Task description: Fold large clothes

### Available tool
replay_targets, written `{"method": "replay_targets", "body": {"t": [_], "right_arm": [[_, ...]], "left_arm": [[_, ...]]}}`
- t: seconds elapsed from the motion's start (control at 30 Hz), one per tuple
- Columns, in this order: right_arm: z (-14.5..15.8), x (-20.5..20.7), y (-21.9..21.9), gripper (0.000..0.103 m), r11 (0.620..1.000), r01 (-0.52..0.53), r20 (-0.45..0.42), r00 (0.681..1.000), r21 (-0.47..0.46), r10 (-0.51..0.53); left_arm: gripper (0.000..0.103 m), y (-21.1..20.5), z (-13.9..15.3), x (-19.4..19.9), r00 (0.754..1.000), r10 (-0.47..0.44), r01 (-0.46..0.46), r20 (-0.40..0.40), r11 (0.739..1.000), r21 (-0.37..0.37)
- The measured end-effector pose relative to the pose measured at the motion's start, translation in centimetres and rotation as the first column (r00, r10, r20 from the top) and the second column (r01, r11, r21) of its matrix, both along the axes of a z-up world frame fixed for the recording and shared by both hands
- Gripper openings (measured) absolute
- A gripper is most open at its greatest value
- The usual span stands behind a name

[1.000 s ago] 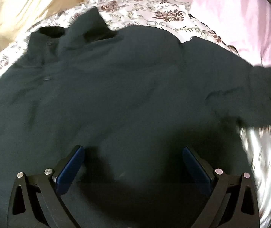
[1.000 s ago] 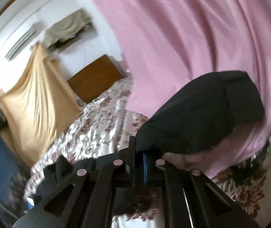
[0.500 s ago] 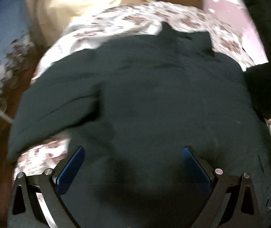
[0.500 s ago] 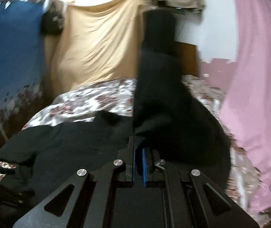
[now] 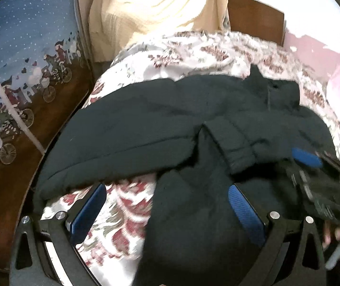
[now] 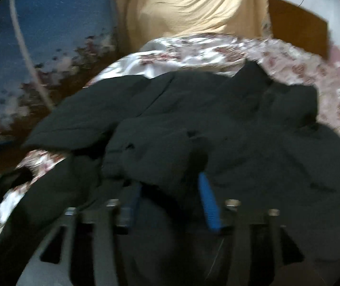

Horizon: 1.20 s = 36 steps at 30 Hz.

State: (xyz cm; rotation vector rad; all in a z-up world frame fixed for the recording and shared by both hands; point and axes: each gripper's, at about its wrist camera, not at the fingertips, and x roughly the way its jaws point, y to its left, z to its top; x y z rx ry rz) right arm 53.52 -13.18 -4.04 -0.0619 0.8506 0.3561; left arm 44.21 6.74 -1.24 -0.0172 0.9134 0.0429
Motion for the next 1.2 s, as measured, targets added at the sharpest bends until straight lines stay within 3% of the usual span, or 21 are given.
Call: {"method": "replay_targets", "body": {"t": [0.03, 0.17, 0.27, 0.33, 0.4, 0.5, 0.57, 0.63, 0.7, 0.77, 1.0, 1.07, 1.2], "right_arm": [[0.3, -1.1, -0.6, 0.082, 0.999, -0.028, -0.004, 1.000, 0.030, 0.028], [2.5, -4.8, -5.5, 0.083, 0.995, -0.028, 0.029, 0.999, 0.091, 0.025], [2.8, -4.9, -9.9, 0.083, 0.995, 0.104, 0.081, 0.991, 0.009, -0.105], [2.4, -4.8, -12.9, 0.083, 0.960, 0.260, 0.127, 0.961, -0.109, -0.245], [1.2, -4.6, -16.1, 0.083, 0.896, 0.406, 0.140, 0.912, -0.179, -0.386], [-1.1, -4.8, -20.0, 0.083, 0.842, 0.513, 0.075, 0.858, -0.166, -0.508], [-3.2, -4.8, -21.5, 0.083, 0.834, 0.533, 0.019, 0.844, -0.143, -0.536], [-5.8, -5.0, -22.6, 0.084, 0.842, 0.530, -0.045, 0.843, -0.100, -0.536], [-7.2, -5.1, -23.4, 0.086, 0.844, 0.533, -0.056, 0.842, -0.065, -0.536], [-7.5, -4.7, -22.6, 0.088, 0.840, 0.533, -0.044, 0.841, -0.101, -0.539], [-8.2, -6.4, -21.9, 0.092, 0.843, 0.529, -0.044, 0.844, -0.099, -0.534], [-7.5, -4.7, -22.3, 0.092, 0.845, 0.527, -0.039, 0.846, -0.093, -0.532], [-7.4, -4.0, -23.6, 0.095, 0.855, 0.518, -0.027, 0.854, -0.033, -0.519]], "left_arm": [[0.103, -0.5, -0.1, 0.4, 1.000, -0.003, 0.003, 0.014, 1.000, -0.010], [0.103, -2.7, -0.3, 2.0, 0.997, -0.013, 0.017, 0.072, 0.998, -0.068], [0.103, -4.5, -0.8, 3.6, 0.995, 0.006, 0.004, 0.096, 0.995, -0.098], [0.103, -5.8, -1.5, 4.7, 0.996, 0.013, -0.005, 0.092, 0.996, -0.086], [0.103, -7.2, -2.4, 5.8, 0.997, 0.011, -0.007, 0.074, 0.999, -0.052], [0.103, -9.4, -4.9, 7.5, 1.000, 0.015, -0.017, 0.021, 0.996, 0.093], [0.103, -10.0, -6.4, 8.1, 0.999, 0.027, -0.023, -0.020, 0.986, 0.164], [0.103, -10.3, -8.3, 8.7, 0.997, 0.028, -0.013, -0.078, 0.983, 0.182], [0.103, -10.5, -9.0, 8.8, 0.998, 0.026, -0.014, -0.065, 0.982, 0.186], [0.103, -10.7, -9.6, 8.5, 0.999, 0.024, -0.015, -0.042, 0.981, 0.195], [0.103, -9.0, -10.4, 8.4, 0.999, 0.020, -0.018, -0.030, 0.998, 0.060], [0.103, -8.4, -10.1, 7.9, 1.000, 0.019, -0.019, 0.000, 1.000, 0.015], [0.103, -6.1, -7.7, 5.0, 0.994, 0.053, -0.039, 0.095, 0.988, -0.147]]}}
